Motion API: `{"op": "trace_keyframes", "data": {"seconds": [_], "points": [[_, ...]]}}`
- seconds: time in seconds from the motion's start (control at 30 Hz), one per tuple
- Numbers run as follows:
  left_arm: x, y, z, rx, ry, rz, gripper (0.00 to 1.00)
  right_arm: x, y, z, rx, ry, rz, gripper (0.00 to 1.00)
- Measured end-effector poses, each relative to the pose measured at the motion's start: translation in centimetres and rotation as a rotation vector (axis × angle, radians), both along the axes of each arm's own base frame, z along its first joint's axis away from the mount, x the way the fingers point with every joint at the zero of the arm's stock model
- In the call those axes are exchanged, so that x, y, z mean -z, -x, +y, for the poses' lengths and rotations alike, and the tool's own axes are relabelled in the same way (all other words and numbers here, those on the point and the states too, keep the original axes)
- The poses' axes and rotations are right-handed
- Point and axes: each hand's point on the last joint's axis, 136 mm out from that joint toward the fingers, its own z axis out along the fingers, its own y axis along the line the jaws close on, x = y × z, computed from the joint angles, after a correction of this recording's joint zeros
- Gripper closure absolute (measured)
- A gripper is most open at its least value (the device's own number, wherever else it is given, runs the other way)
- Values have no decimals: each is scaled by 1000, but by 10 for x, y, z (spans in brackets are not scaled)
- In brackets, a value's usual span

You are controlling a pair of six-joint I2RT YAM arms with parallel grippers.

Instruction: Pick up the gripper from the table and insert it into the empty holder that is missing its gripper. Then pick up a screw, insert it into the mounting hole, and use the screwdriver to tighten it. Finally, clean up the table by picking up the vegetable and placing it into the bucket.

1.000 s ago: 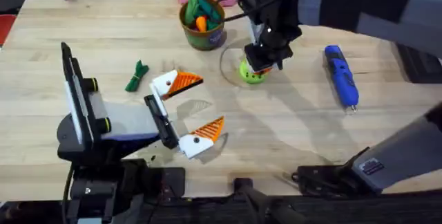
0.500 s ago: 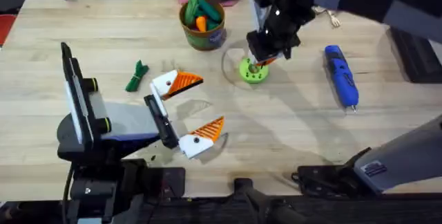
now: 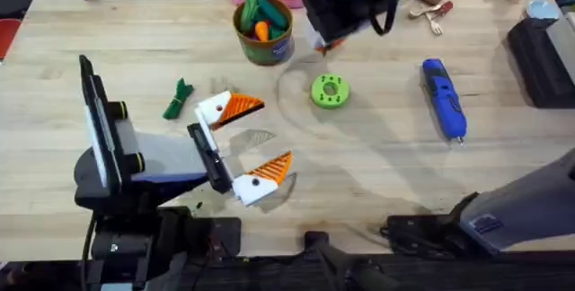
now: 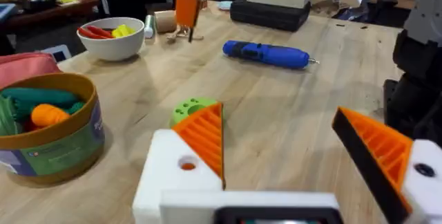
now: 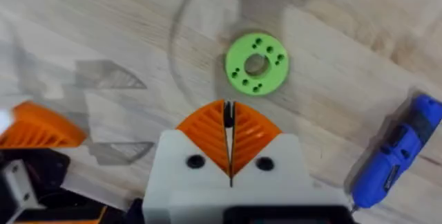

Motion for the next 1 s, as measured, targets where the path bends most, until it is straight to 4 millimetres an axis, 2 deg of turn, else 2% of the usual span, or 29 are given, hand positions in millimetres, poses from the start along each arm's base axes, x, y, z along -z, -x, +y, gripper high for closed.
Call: {"op": "trace_keyframes", "data": {"seconds": [0.13,0.27,0.6,0.63,0.77,1.0], "points": [[0,0,0,0,0,0,15,-28,7,23,-83,-41,-62,996],[0,0,0,0,0,0,15,-42,21,46,-178,-63,-98,996],[0,0,0,0,0,0,15,-62,50,89,-364,-108,-165,996],[0,0,0,0,0,0,16,-65,59,104,-437,-122,-190,996],[0,0,0,0,0,0,16,-68,78,123,-560,-154,-194,996],[0,0,0,0,0,0,15,-71,98,140,-712,-199,-183,996]]}}
